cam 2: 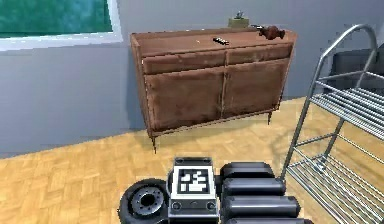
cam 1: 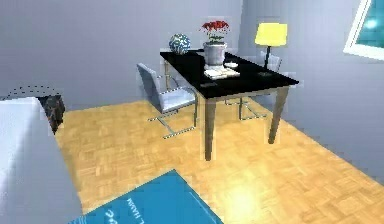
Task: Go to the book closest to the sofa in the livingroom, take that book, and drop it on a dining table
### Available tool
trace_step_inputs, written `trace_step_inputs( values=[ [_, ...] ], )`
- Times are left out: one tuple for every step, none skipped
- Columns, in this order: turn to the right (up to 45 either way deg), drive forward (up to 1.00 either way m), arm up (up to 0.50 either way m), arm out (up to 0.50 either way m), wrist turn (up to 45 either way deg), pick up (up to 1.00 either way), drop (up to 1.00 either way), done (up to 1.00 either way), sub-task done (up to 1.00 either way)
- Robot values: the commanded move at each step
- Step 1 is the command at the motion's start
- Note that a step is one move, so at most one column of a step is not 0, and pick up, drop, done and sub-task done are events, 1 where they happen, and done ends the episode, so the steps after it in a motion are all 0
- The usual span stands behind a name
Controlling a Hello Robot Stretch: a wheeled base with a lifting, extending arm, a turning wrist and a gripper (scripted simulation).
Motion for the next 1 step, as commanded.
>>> trace_step_inputs(
  values=[
    [6.0, 0.0, 0.0, 0.0, 0.0, 0.0, 0.0, 0.0, 0.0]
  ],
)
